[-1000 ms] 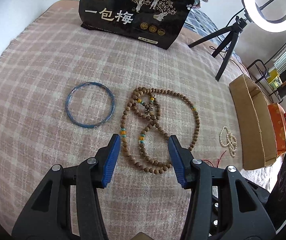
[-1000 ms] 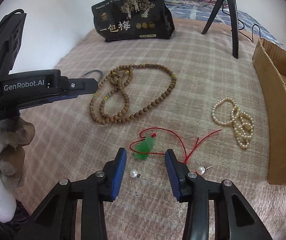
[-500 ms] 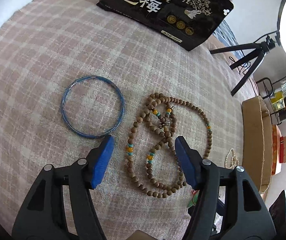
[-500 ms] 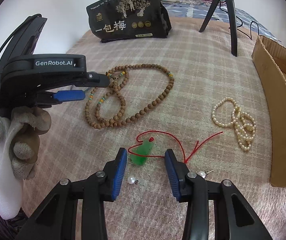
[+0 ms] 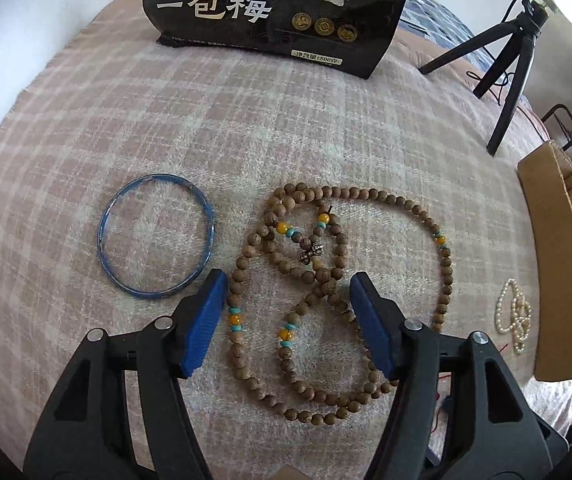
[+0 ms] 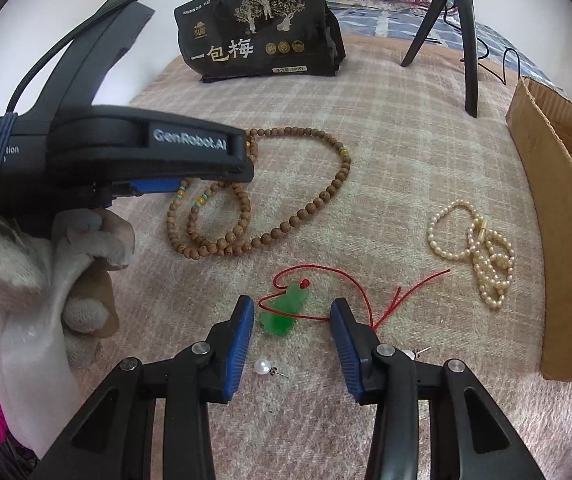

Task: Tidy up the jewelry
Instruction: 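Grasp the wooden bead necklace with the left tool while the right tool grasps the green jade pendant, then carry the necklace with the left tool into the box while the right tool drops the pendant there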

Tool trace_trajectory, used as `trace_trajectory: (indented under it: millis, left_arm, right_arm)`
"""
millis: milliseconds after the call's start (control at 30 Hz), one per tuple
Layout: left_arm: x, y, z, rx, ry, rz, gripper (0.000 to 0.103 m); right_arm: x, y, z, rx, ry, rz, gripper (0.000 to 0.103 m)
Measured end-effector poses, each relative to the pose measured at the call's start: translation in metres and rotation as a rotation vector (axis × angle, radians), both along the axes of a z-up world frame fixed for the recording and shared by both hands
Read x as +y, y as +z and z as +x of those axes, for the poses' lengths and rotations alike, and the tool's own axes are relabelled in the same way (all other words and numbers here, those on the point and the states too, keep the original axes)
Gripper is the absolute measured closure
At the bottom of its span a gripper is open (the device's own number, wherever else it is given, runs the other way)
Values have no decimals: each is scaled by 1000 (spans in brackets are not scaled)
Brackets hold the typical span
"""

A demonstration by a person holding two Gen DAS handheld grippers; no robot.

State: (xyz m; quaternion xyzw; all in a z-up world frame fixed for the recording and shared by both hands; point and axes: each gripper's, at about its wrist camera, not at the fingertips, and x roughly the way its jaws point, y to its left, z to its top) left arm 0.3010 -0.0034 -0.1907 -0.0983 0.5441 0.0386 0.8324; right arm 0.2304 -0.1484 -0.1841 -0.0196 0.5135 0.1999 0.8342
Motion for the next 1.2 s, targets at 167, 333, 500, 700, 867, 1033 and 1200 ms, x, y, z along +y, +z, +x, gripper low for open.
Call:
trace_trajectory:
  millis: [167,333,500,700,867,1033,1200]
  left_arm:
    - [-4,-1,0,-21,-8,55,62]
    - [6,0,1,-31,16,33,89]
    - [12,3,-3,-44,18,6,92]
    - [23,16,-11,-75,39,-40,93]
    - [28,35,-14,-124,44,-82,93]
    - [34,56,-16,-180,49,-110,93]
    - [36,82,-23,-238,38,-128,93]
  right_arm:
    - [5,-3,1,-9,9,-41,63]
    - [6,-3,0,-23,11,-73,71]
    - [2,-2,2,-35,6,-78,85]
    - [-5,6,0,-51,-6,-52,85]
    - [-16,25,-1,-81,-33,-10,85]
    - [-23,46,-2,-118,-48,17,85]
    - [-29,66,-6,-153,-51,41,85]
